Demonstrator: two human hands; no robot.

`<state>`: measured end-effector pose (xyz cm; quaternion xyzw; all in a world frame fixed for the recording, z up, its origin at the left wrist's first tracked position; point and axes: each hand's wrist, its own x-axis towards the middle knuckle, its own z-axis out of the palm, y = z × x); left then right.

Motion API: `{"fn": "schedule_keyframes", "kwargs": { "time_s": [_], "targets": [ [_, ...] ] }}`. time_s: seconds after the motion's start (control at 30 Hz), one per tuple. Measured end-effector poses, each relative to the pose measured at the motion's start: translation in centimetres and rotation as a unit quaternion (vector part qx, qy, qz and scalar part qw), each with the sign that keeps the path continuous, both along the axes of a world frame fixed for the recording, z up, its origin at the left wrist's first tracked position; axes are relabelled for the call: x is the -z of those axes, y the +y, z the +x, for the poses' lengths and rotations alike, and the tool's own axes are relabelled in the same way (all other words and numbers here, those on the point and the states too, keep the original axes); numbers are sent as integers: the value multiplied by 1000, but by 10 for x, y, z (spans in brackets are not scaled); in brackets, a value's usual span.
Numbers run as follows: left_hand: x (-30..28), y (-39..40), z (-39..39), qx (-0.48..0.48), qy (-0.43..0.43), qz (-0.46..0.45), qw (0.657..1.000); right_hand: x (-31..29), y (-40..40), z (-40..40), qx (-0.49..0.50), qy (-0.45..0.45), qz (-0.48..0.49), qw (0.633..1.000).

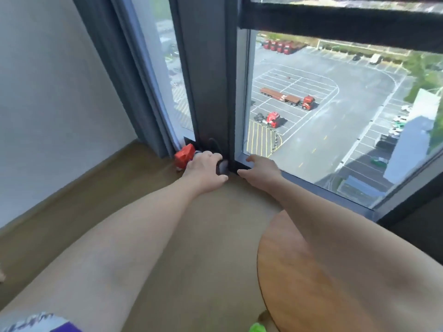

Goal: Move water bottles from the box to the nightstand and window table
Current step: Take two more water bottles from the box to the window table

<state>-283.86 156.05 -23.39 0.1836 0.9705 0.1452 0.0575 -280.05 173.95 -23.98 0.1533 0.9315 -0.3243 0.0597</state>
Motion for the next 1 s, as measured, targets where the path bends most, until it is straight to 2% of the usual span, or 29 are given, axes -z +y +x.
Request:
{"fn": "schedule_keyframes", "kwargs": {
  "time_s": [0.2,0.37,0.47,0.53,0.7,1.0],
  "targets": [
    [-12,-217,52,-175,16,-11,984,-23,-209,-3,-161,17,28,986],
    [-24,-396,118,-303,26,28,952,-30,-406,28,-294,15,29,955],
    [-33,-491,172,-374,38,10,926,-33,-517,59,-369,27,26,929],
    [-35,-547,211,-426,32,-1,904,-33,-581,83,-426,34,31,903],
    [-23,-664,316,-548,21,36,836,-27,-728,143,-559,44,41,827],
    [11,-828,474,-732,-3,-7,681,7,-960,252,-748,42,64,659]
  ]
}}
